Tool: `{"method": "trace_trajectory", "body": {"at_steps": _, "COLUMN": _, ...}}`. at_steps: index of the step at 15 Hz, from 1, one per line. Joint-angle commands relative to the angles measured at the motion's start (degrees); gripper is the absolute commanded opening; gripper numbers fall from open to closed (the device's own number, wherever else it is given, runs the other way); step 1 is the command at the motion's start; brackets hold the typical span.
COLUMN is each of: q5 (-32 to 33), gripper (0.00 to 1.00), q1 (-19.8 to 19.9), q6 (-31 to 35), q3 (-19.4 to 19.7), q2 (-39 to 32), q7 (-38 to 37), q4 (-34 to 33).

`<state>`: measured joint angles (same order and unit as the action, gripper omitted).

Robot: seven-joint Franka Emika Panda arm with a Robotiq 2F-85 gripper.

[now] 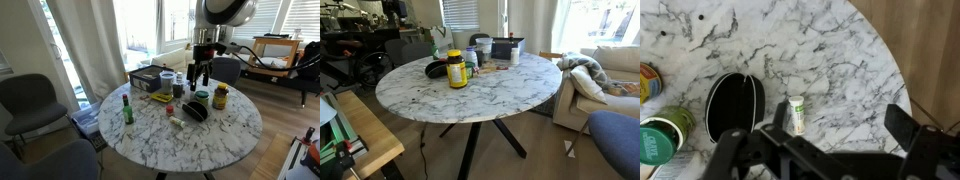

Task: Move one block closer to the green bottle

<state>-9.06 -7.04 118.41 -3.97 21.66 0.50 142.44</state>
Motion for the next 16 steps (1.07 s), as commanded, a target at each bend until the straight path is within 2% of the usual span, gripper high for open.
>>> {"method": "trace_trajectory", "body": {"at_steps": 1, "q5": -0.1, "gripper": 1.0, "q1": 0.2, "q6": -0.1, "q3": -0.2, "q2": 0.0, "q7": 0.1, "q4": -0.1}}
{"method": "trace_trajectory", "body": {"at_steps": 4, "q5": -0.2, "gripper": 1.0, "q1": 0.8, "q6": 0.6, "q3": -0.1, "q2": -0.3, "q7": -1.4, "q4": -0.4}}
{"method": "trace_trajectory", "body": {"at_steps": 6, "q5": 1.9, "gripper": 1.0, "q1": 4.0, "q6": 4.2, "q3": 0.9, "q2": -1.0, "q7": -5.8, "q4": -1.0}}
{"method": "trace_trajectory", "body": {"at_steps": 11, "q5": 5.8, "gripper": 1.0, "q1": 14.3, "q6": 5.5, "q3": 9.9, "q2": -2.6, "q7": -5.5, "q4": -2.6}}
{"method": "trace_trajectory", "body": {"at_steps": 14, "q5": 7.3, "gripper": 1.0, "q1": 20.2, "q6": 7.7, "q3": 15.6, "q2": -7.3, "q7": -5.6, "q4": -5.0}}
{"method": "trace_trajectory", "body": {"at_steps": 16, "q5": 5.9, "gripper": 1.0, "q1": 22.5, "q6": 8.2, "q3": 18.4, "q2": -11.6, "q7": -7.0, "q4": -8.2}}
